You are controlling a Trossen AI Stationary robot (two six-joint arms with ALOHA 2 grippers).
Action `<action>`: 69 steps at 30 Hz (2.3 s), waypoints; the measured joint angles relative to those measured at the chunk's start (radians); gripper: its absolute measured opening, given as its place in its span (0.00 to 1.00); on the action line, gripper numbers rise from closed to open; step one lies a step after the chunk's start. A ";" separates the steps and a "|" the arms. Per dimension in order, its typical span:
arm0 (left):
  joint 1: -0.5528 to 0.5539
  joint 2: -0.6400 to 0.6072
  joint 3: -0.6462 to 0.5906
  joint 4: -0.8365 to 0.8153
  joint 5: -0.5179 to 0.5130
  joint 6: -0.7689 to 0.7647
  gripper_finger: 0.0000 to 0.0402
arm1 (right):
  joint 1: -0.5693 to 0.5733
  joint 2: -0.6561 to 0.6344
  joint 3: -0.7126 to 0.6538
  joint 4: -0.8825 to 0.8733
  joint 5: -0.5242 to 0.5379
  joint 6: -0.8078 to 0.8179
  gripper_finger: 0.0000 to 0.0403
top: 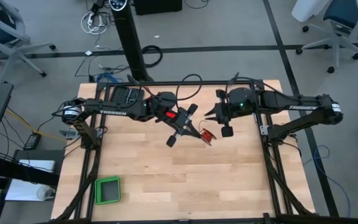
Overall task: Coil cords
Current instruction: Coil the red wire onto the black spool
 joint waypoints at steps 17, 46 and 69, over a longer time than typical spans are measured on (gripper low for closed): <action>0.000 0.000 0.000 0.138 0.089 -0.109 0.00 | 0.165 -0.029 -0.092 0.095 0.230 -0.083 0.28; 0.000 0.000 0.000 0.313 0.090 -0.243 0.00 | 0.340 -0.082 -0.228 0.459 0.549 -0.325 0.28; 0.000 0.000 0.000 0.313 0.089 -0.243 0.00 | 0.317 -0.106 -0.228 0.401 0.510 -0.237 0.01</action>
